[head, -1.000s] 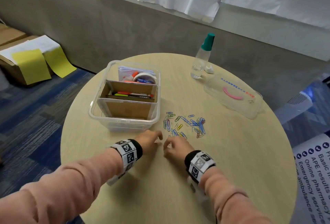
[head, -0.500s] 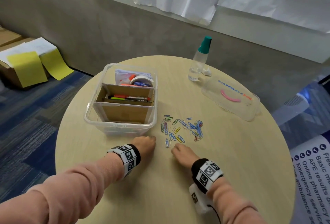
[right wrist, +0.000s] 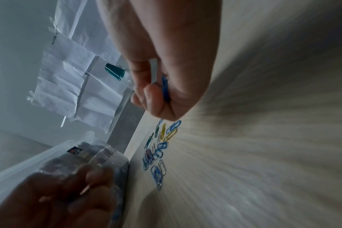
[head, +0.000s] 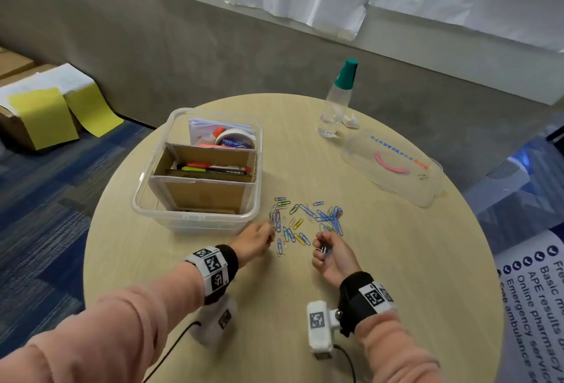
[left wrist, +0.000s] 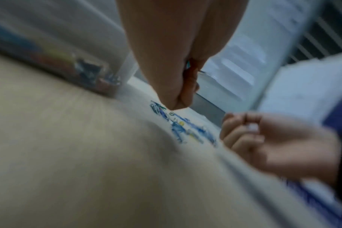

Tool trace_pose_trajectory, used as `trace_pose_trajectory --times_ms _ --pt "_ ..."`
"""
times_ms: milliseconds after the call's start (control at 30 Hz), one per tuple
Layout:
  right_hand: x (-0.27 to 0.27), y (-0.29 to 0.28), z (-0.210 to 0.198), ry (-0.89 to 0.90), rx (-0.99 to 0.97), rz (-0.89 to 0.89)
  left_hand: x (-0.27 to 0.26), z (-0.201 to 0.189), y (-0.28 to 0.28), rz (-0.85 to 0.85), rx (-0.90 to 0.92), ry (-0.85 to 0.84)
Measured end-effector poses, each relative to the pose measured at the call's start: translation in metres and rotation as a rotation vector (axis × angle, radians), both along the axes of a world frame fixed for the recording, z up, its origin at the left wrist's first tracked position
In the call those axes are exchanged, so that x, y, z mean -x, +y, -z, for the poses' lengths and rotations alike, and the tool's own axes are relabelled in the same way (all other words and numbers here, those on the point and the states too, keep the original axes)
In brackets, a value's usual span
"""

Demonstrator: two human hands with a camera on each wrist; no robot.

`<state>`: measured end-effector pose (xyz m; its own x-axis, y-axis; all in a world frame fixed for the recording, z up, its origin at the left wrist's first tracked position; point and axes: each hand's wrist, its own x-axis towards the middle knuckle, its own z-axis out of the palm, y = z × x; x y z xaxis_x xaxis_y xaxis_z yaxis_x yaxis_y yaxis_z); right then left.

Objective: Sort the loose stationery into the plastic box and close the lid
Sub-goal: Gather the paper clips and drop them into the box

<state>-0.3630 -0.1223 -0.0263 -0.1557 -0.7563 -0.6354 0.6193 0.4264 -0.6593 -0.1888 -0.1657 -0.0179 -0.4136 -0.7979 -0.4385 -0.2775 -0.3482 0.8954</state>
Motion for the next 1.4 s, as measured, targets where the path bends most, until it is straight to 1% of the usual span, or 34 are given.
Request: trace_pose_trajectory --times_ms 67,100,167,233,333,400,500,567,600,633,700,733,800,900,933,967,1033,1167,1300,1367,1400 --pt "0.001 -0.001 0.001 0.06 -0.018 -0.024 0.004 -0.003 0.002 -0.174 -0.274 0.319" --pt "0.001 -0.002 0.002 0.084 -0.023 -0.039 0.006 -0.006 0.003 -0.207 -0.376 0.458" --pt "0.0 -0.004 0.003 0.111 -0.03 -0.062 0.01 -0.012 0.006 -0.187 -0.49 0.67" --pt "-0.002 -0.007 0.003 0.116 -0.034 -0.071 0.014 -0.017 0.01 -0.144 -0.534 0.802" --pt "-0.006 -0.011 0.003 0.115 -0.036 -0.071 0.022 -0.019 0.011 -0.154 -0.567 0.869" --pt "-0.007 -0.011 0.003 0.118 -0.032 -0.071 0.025 -0.017 0.011 -0.188 -0.565 0.855" --pt "-0.006 -0.01 0.002 0.142 -0.03 -0.077 0.026 -0.01 0.007 -0.288 -0.581 0.801" --pt "-0.005 -0.01 0.003 0.207 -0.038 -0.093 0.024 -0.005 0.003 -0.344 -0.594 0.721" --pt "-0.004 -0.012 0.003 0.296 -0.041 -0.123 0.024 -0.003 0.0 -0.365 -0.578 0.642" --pt "-0.003 -0.013 0.003 0.442 -0.045 -0.182 0.023 0.0 -0.002 -0.386 -0.535 0.527" --pt "-0.002 -0.017 0.002 0.813 -0.046 -0.321 0.023 0.006 -0.008 -0.391 -0.366 0.196" --pt "-0.001 -0.02 0.003 0.976 -0.04 -0.368 0.023 0.008 -0.01 -0.357 -0.259 0.016" --pt "-0.002 -0.025 0.005 1.174 -0.07 -0.456 0.024 0.013 -0.012 -0.259 -0.037 -0.294" --pt "-0.01 -0.029 0.006 1.426 -0.145 -0.636 0.03 0.018 -0.009 -0.086 0.185 -0.574" --pt "-0.012 -0.03 0.007 1.479 -0.151 -0.656 0.032 0.019 -0.007 -0.031 0.24 -0.652" --pt "-0.014 -0.031 0.007 1.503 -0.154 -0.657 0.034 0.021 -0.006 0.015 0.281 -0.717" --pt "-0.017 -0.03 0.008 1.508 -0.166 -0.686 0.038 0.023 -0.005 0.07 0.326 -0.795" --pt "-0.013 -0.028 0.009 1.424 -0.203 -0.797 0.044 0.024 -0.003 0.187 0.371 -0.853" --pt "-0.013 -0.018 0.011 1.445 -0.236 -0.982 0.046 0.021 0.002 0.43 0.48 -0.992" --pt "-0.011 -0.014 0.011 1.402 -0.281 -1.001 0.046 0.019 0.005 0.541 0.502 -1.054" --pt "-0.011 -0.011 0.007 1.346 -0.289 -0.995 0.045 0.019 0.006 0.553 0.492 -1.056"
